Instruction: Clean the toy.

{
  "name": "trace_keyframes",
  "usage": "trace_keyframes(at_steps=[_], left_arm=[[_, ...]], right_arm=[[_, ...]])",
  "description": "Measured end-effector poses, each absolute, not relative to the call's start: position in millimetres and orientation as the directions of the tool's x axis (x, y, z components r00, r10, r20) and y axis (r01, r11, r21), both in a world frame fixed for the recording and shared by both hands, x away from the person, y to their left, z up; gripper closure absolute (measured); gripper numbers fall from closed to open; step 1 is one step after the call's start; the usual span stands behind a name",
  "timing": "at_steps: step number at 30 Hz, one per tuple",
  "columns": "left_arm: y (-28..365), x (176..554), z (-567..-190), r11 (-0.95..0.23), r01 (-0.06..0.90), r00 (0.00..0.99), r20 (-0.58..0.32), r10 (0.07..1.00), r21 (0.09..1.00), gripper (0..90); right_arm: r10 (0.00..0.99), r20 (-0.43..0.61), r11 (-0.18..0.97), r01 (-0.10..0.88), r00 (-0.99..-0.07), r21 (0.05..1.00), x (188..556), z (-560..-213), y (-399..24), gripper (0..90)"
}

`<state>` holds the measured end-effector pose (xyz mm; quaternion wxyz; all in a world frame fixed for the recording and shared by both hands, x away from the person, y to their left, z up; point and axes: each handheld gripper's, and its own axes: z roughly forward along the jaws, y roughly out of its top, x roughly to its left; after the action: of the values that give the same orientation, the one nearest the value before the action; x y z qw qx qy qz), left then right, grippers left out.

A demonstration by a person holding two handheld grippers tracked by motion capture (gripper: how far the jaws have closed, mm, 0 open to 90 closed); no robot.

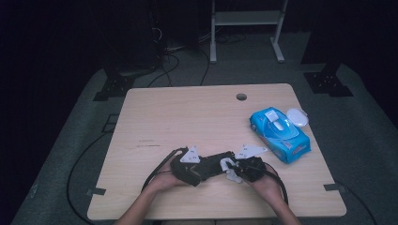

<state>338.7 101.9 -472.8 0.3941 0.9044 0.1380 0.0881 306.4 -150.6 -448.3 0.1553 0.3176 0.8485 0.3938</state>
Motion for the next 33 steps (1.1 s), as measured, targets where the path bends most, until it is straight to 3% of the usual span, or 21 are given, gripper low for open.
trace_keyframes(at_steps=[6,8,16,22,28,33], left_arm=[[101.1,337.8,-472.7,-0.660,0.166,0.947,0.067,0.314,0.732,23.7],[101.3,337.8,-472.7,-0.659,0.167,0.947,0.067,0.314,0.733,23.7],[101.6,338.7,-472.6,-0.659,0.169,0.947,0.064,0.314,0.733,23.7],[101.3,338.6,-472.4,-0.661,0.167,0.947,0.066,0.313,0.731,23.7],[101.4,339.2,-472.2,-0.660,0.170,0.947,0.063,0.314,0.732,23.7],[98.8,339.2,-472.6,-0.653,0.176,0.946,0.056,0.318,0.737,23.7]], right_arm=[[0.623,-0.021,0.512,0.388,-0.782,0.766,301.9,-448.3,-141.9,84.2],[0.618,-0.067,0.544,0.365,-0.784,0.756,301.6,-446.7,-141.1,84.2],[0.727,-0.022,0.464,0.467,-0.686,0.753,312.9,-446.7,-175.2,84.3],[0.670,-0.037,0.502,0.415,-0.742,0.759,307.3,-446.3,-159.6,84.2],[0.699,-0.007,0.473,0.456,-0.715,0.754,310.1,-445.6,-170.8,84.2],[0.605,0.015,0.509,0.401,-0.796,0.762,300.0,-445.8,-142.6,84.2]])
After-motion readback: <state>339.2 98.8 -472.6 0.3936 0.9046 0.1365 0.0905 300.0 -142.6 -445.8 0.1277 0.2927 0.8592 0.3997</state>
